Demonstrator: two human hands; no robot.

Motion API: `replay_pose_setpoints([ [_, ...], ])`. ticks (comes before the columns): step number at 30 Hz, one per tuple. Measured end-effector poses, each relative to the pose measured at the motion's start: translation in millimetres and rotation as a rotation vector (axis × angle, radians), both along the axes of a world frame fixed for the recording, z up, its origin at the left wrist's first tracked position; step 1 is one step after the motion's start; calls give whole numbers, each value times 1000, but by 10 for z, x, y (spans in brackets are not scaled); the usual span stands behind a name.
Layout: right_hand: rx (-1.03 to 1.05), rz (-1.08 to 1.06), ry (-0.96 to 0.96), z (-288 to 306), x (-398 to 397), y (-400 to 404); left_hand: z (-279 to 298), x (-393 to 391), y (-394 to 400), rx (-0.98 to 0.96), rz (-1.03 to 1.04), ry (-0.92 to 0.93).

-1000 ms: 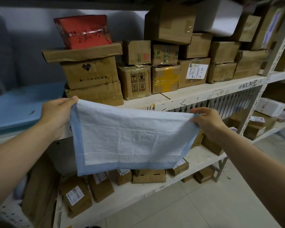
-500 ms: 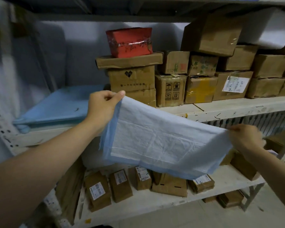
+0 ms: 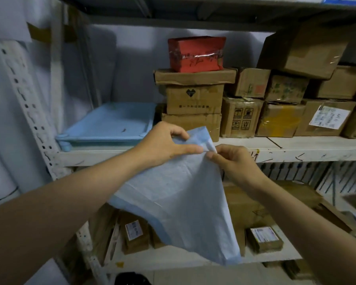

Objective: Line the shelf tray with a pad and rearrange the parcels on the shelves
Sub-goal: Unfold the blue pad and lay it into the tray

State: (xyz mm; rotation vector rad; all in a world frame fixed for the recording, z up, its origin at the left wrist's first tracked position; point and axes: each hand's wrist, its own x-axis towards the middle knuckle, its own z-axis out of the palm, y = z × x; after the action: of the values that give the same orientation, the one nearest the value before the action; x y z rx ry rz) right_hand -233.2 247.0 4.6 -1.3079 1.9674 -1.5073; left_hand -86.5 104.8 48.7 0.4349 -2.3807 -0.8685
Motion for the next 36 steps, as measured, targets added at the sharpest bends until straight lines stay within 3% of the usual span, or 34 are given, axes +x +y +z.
replay_pose_setpoints([
  [3,-10,-55,-31,25,-24,-65,-91,307,-201,-44,67,-122],
  [12,-13,-100,0,88,-73,-92,-684,683,-621,-71,168,-219],
  [17,-42,-156,-1,111,-152,-107,-874,645,-690,-64,186,-141],
  [20,-60,-206,161,99,-225,-106,-795,608,-695,-164,184,-122],
  [27,56,-61,734,41,-271,-83,-558,530,-737,-357,157,-311],
  [30,39,-23,812,6,-334,-99,-481,548,-742,-359,164,-371],
  [36,45,18,769,23,-371,-88,-411,626,-749,-369,148,-451],
])
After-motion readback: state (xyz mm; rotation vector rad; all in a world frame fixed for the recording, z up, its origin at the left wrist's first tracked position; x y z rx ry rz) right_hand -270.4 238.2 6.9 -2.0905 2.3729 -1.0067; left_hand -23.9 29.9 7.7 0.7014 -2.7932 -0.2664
